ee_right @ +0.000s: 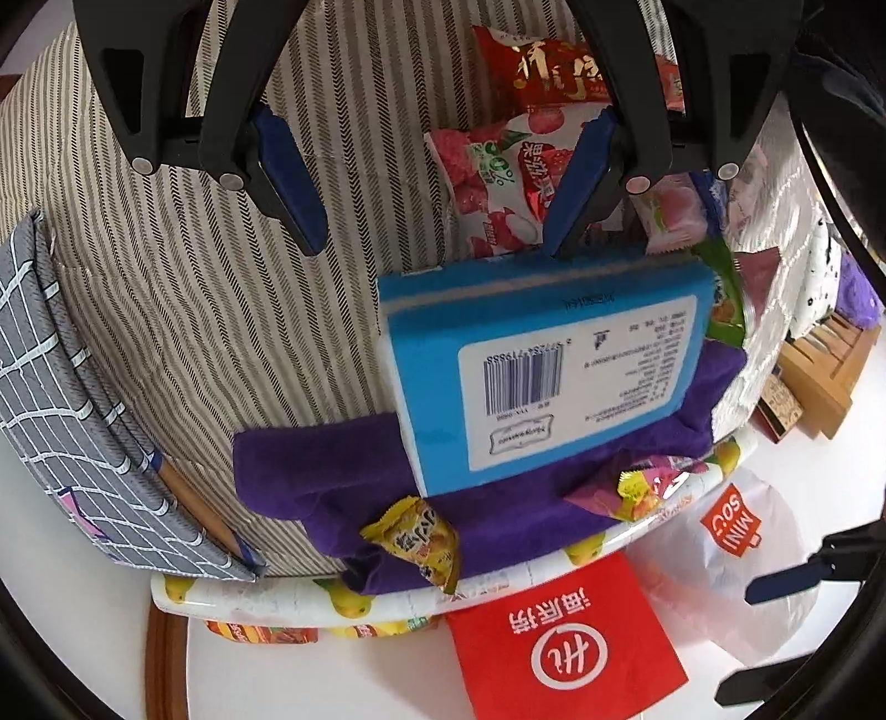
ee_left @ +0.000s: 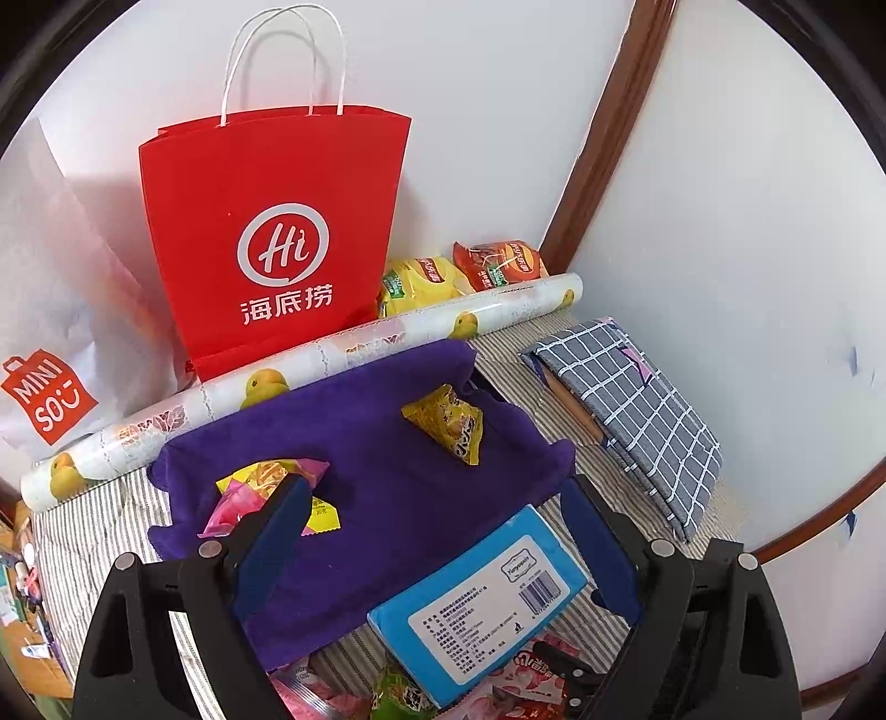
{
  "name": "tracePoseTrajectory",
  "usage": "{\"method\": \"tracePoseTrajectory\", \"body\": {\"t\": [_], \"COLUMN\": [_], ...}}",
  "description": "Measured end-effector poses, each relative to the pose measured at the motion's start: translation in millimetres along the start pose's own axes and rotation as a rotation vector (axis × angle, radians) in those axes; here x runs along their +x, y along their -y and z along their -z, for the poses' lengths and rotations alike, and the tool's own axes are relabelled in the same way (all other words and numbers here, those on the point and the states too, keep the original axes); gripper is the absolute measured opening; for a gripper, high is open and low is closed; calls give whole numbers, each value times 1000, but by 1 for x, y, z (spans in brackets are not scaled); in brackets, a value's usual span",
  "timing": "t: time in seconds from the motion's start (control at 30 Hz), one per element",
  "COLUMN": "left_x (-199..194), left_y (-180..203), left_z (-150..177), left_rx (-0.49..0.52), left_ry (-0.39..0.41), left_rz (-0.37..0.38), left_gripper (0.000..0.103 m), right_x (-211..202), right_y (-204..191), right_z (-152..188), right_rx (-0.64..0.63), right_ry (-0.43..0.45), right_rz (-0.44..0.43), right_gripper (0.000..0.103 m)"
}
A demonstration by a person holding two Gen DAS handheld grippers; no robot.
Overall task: Organize snacks
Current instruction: 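Move the right tool toward the pink candy bags beside the blue tissue box, then close the right tool on the pink-red strawberry candy bag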
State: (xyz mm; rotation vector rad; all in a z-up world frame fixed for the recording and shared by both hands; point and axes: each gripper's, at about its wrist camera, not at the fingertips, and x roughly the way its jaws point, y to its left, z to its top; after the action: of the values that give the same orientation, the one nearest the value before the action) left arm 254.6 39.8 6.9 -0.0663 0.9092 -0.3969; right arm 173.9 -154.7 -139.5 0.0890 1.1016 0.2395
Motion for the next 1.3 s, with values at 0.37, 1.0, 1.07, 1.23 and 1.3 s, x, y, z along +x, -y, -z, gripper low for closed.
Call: {"method": "tracePoseTrajectory", "body": {"t": [0.37, 1.0, 1.07, 1.23, 1.3], "left_x": [-5, -31, -34, -37, -39], "left_y": [0, -10, -13, -25, -29], "left_z": [1, 24, 29, 43, 51], "left_rx": [1, -21, -33, -83, -100], "left_ry": [8, 2, 3, -12, -18], "left_rz": [-46, -111, -112, -118, -129], "left_gripper": [90, 91, 90, 90, 90], "right_x": [6, -7, -11, -19, -21], "right_y": [-6, -13, -15, -13, -13], "right_z": [-2, -1, -1, 5, 8], "right_rx": [-40, -52, -60, -64, -66], "right_ry": [-8, 12, 22, 31, 36], "right_rz": [-47, -46, -39, -58, -62], "right_gripper": [32, 46, 47, 53, 54]}}
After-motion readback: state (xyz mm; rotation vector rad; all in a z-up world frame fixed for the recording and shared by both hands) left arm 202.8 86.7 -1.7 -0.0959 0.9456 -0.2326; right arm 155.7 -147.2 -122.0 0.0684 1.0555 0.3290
